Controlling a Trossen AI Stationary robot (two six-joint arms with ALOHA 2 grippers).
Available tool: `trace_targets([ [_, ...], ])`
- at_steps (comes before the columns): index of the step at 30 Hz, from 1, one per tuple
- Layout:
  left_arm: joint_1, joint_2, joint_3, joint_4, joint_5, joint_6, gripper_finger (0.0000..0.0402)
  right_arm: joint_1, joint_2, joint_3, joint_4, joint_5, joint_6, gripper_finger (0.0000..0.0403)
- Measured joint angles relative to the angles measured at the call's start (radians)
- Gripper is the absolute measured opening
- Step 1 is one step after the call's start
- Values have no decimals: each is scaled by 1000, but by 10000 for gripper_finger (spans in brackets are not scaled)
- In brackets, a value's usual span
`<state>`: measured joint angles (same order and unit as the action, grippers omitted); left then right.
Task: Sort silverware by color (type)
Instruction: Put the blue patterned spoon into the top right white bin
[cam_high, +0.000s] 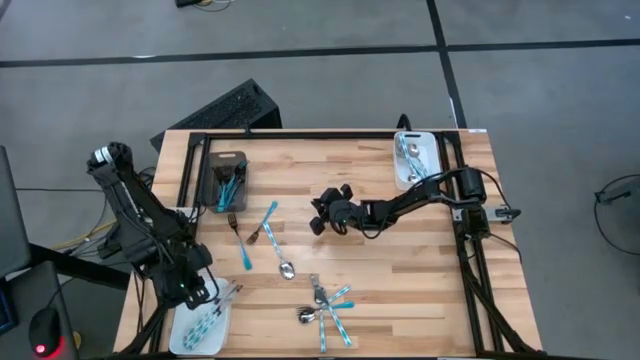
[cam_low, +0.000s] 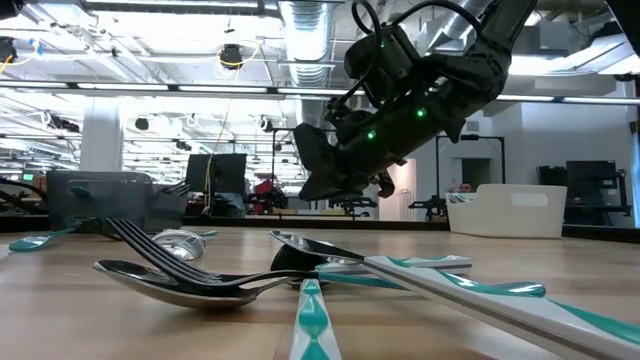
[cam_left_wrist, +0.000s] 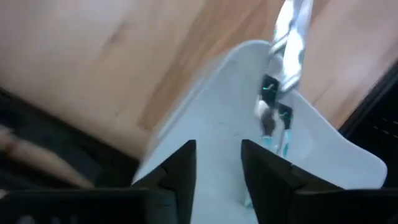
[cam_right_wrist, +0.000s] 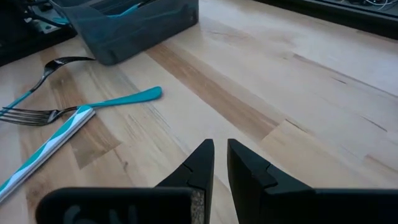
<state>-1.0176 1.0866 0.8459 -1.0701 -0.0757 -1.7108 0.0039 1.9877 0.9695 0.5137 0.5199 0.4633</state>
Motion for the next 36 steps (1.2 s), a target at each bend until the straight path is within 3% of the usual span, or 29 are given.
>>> trace_targets([
  [5,5,0,91,-129,-91,47,136,-11,-23,0,-55,-41,0,72],
  [9,35,-2,136,-147,-325,198,137,-14,-88,4,-172,-130,-1,72],
  [13,81,-2,116,-45,-540,411,137,16,-178,5,-341,-134,0,72],
  [21,227,0,-94,511,-645,932,137,118,-343,5,-723,-71,93,72],
  [27,348,0,-289,988,-585,1276,137,170,-417,6,-907,-69,224,72],
  [32,434,0,-363,1159,-613,1372,137,198,-432,6,-954,-70,327,72],
  [36,502,0,-399,1167,-638,1280,137,220,-411,7,-943,-66,395,72],
])
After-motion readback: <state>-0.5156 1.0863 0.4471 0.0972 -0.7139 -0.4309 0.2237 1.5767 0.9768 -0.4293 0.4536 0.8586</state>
